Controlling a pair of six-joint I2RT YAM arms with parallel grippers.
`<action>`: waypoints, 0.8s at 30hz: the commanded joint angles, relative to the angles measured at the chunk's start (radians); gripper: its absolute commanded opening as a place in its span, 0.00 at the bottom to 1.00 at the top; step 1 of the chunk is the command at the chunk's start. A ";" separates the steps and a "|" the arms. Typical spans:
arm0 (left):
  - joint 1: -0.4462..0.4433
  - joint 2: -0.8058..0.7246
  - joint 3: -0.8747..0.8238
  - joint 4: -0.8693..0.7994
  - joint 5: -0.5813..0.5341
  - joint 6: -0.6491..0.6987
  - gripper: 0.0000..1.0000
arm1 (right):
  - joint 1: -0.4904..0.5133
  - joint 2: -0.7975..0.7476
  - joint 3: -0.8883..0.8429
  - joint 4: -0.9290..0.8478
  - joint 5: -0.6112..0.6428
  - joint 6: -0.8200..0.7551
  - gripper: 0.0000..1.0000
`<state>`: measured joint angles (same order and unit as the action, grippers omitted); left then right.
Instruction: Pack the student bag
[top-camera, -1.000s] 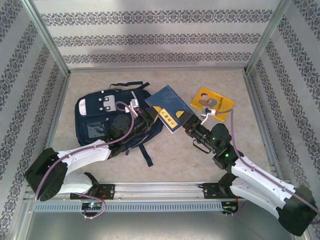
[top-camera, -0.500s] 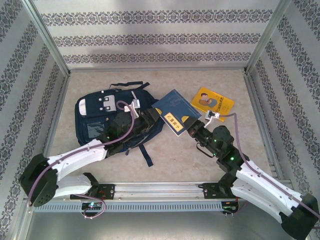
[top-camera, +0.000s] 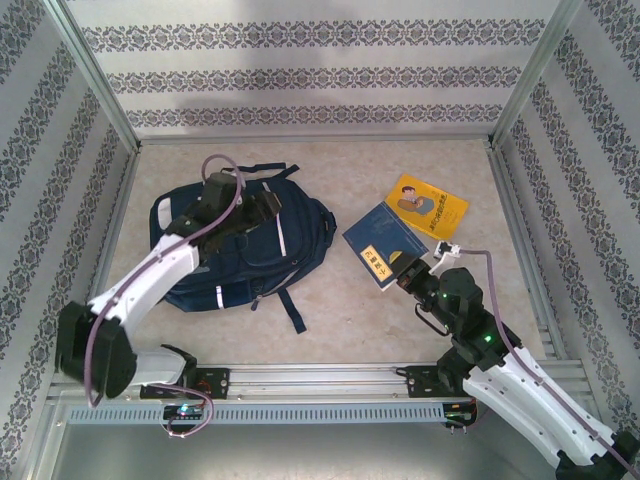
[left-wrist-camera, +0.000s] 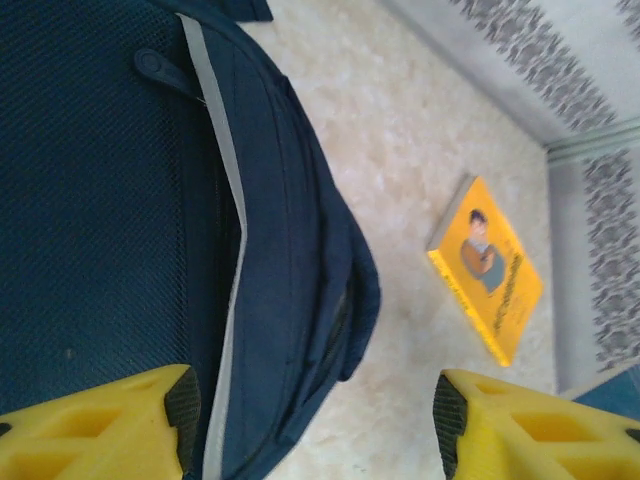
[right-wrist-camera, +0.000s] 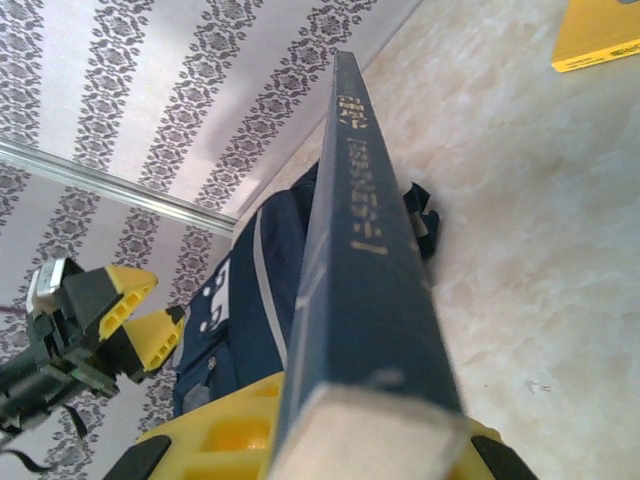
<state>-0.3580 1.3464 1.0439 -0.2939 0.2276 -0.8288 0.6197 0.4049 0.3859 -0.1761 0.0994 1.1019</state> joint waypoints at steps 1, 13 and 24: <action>0.033 0.102 0.113 -0.130 0.139 0.137 0.66 | -0.011 -0.017 -0.007 0.009 -0.007 -0.023 0.00; 0.099 0.352 0.295 -0.213 0.199 0.218 0.64 | -0.049 -0.075 -0.033 -0.001 -0.067 0.006 0.00; 0.100 0.469 0.368 -0.185 0.285 0.214 0.49 | -0.097 -0.083 -0.036 -0.019 -0.116 0.005 0.00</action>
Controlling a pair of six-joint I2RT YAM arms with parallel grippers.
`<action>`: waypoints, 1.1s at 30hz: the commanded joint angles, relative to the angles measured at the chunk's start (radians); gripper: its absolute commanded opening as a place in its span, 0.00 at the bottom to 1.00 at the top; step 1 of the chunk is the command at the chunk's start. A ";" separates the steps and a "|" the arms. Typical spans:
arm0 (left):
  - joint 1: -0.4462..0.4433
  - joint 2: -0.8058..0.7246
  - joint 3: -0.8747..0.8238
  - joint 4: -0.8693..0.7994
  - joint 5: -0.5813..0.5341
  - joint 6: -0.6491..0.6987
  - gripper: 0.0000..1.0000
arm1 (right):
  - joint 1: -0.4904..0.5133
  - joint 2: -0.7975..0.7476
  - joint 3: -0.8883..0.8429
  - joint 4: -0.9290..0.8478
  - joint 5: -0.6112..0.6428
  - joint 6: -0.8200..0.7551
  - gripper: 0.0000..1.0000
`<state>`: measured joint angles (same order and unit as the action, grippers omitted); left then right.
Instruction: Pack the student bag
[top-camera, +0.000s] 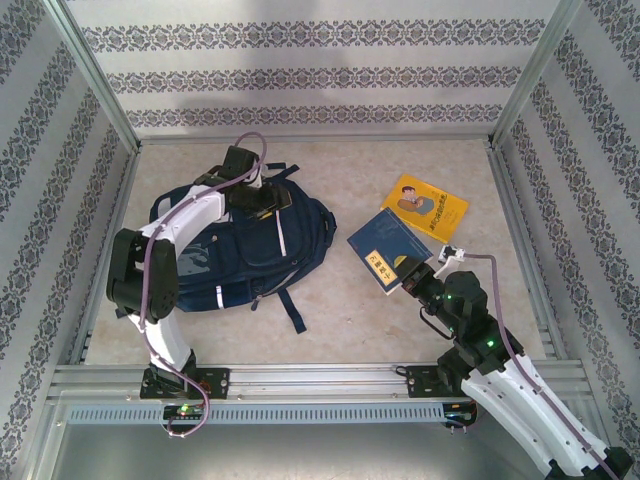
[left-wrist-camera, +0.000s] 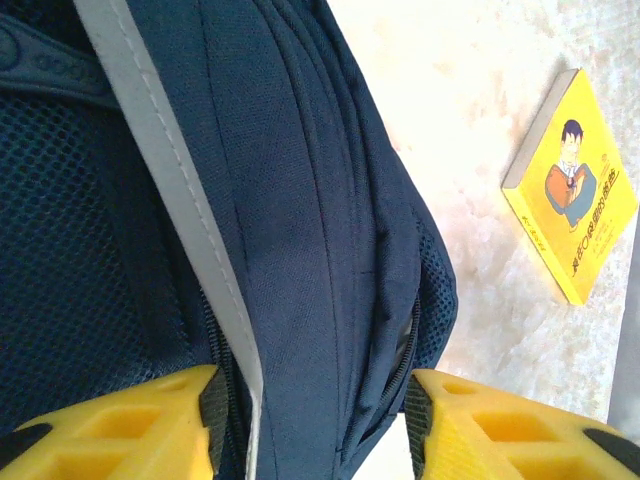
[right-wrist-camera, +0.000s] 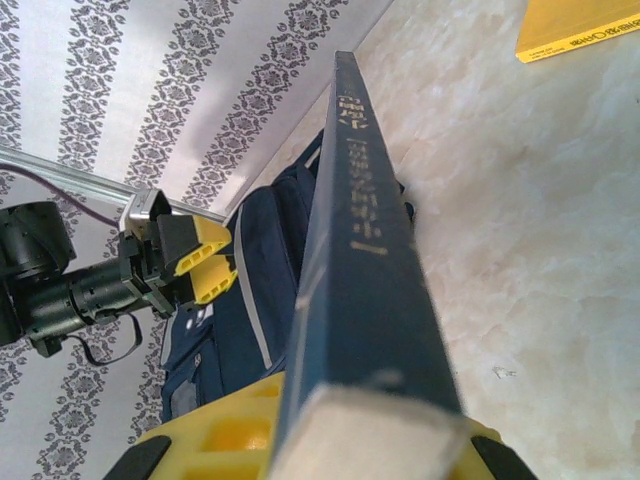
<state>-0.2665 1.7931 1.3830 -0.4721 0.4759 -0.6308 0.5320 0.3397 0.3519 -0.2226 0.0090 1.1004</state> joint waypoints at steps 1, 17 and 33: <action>0.007 0.031 0.035 -0.005 0.041 0.016 0.48 | -0.012 -0.018 -0.002 0.026 -0.027 0.006 0.00; -0.017 0.154 0.176 -0.194 -0.089 0.168 0.13 | -0.032 -0.005 -0.002 0.023 -0.044 -0.003 0.00; -0.361 0.235 0.672 -0.648 -0.131 0.421 0.00 | -0.035 0.071 0.285 -0.393 0.153 -0.281 0.00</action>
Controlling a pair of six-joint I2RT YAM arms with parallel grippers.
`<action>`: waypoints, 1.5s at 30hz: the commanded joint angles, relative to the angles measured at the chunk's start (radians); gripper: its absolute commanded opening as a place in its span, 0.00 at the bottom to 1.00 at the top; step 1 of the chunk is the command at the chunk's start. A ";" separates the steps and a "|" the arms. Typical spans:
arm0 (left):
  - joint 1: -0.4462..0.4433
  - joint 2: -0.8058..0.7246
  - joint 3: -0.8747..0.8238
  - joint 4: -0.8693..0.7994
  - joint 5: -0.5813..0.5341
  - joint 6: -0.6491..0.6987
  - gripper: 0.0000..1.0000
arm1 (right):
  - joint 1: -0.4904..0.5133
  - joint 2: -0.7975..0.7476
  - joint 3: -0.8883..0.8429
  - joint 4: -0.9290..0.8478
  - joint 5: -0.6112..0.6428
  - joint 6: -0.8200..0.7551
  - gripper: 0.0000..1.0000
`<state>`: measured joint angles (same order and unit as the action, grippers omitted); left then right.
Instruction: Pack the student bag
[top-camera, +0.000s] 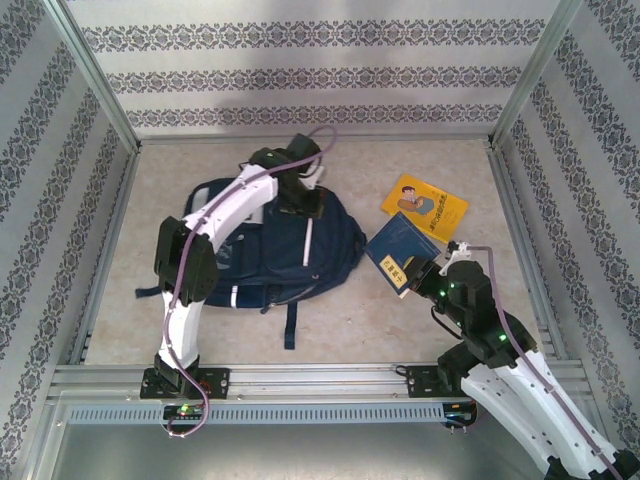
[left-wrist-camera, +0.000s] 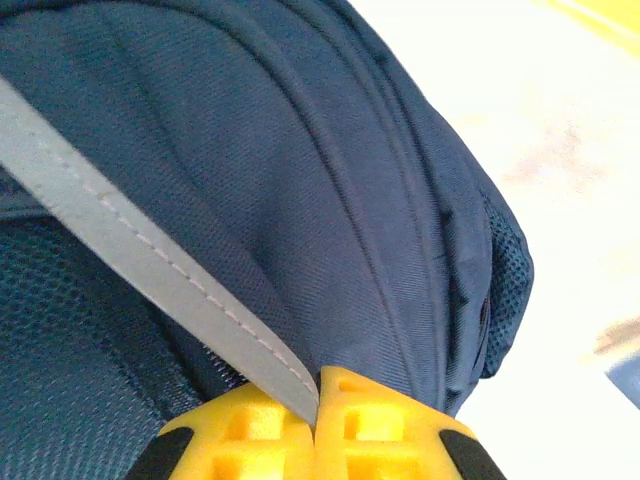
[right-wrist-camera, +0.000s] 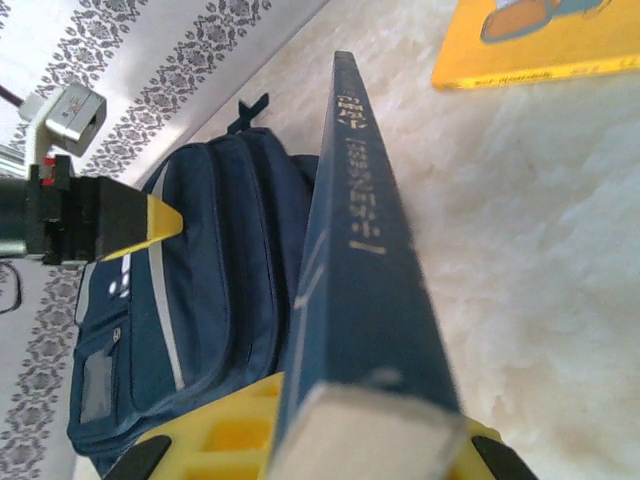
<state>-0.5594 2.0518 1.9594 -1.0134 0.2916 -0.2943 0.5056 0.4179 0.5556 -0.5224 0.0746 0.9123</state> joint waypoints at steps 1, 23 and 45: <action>-0.083 -0.032 0.120 -0.131 0.048 0.091 0.00 | -0.009 -0.014 0.117 -0.149 0.132 -0.115 0.00; 0.037 -0.342 0.156 -0.056 0.453 0.058 0.00 | -0.008 -0.062 0.200 -0.138 -0.332 -0.106 0.00; 0.074 -0.358 0.112 0.026 0.628 0.007 0.00 | -0.003 0.142 -0.067 0.466 -0.469 0.076 0.00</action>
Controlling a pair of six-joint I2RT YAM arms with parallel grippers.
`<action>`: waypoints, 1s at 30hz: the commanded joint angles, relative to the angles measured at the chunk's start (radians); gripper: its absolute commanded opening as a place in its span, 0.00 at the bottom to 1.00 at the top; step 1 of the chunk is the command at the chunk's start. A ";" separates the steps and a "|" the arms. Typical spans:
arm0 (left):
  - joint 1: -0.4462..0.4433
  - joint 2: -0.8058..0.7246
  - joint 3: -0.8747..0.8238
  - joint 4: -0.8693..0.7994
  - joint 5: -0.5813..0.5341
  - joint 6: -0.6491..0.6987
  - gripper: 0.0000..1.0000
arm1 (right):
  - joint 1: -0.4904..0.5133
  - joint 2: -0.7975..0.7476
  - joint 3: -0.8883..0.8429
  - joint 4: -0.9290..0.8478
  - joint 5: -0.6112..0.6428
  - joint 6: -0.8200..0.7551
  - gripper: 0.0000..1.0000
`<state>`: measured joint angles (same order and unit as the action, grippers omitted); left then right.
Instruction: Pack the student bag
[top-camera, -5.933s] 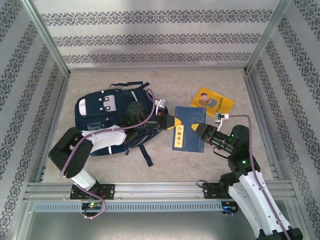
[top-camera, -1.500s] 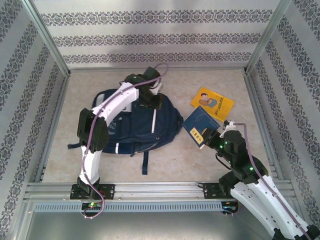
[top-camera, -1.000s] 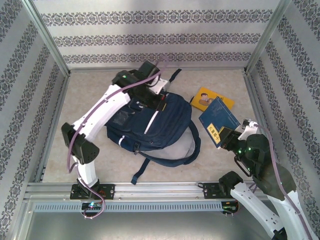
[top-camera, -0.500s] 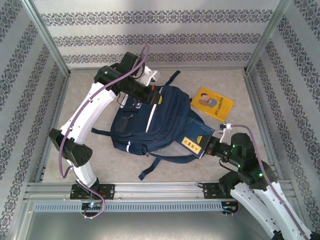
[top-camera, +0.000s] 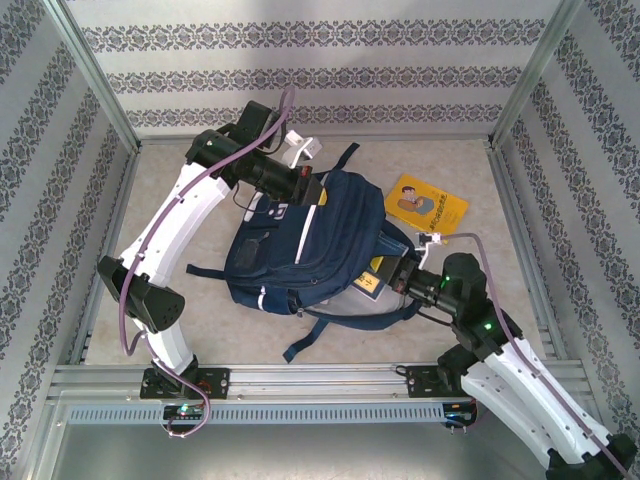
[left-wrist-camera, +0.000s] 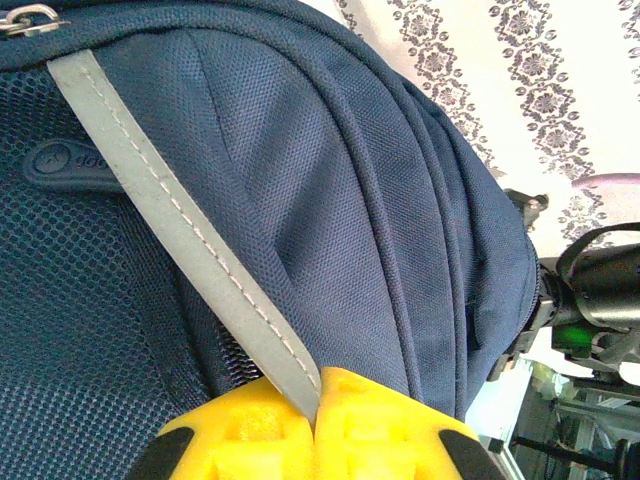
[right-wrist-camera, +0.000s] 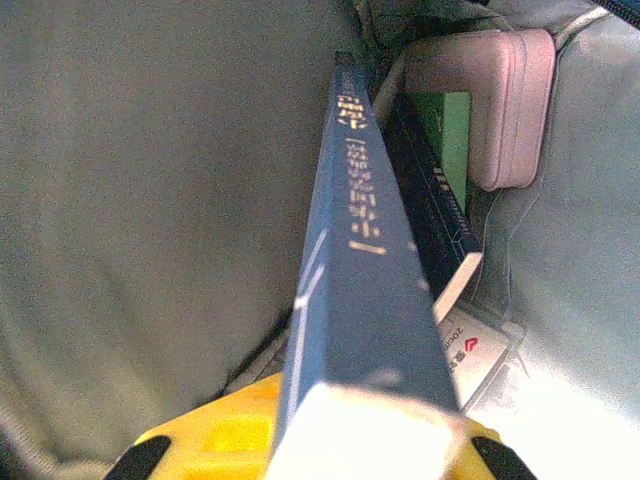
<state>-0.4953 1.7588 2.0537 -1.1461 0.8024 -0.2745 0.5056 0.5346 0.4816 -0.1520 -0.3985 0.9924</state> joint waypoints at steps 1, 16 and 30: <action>0.012 -0.071 0.013 0.164 0.119 -0.019 0.00 | -0.001 0.046 0.011 0.083 0.021 -0.014 0.00; 0.015 -0.088 -0.003 0.236 0.195 -0.087 0.00 | 0.222 0.484 0.072 0.362 0.262 0.007 0.00; 0.020 -0.058 0.012 0.271 0.239 -0.112 0.00 | 0.377 0.974 0.299 0.582 0.364 0.044 0.44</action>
<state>-0.4583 1.7565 2.0216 -1.0611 0.8711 -0.3767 0.8669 1.4586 0.7357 0.3832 -0.0395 1.0462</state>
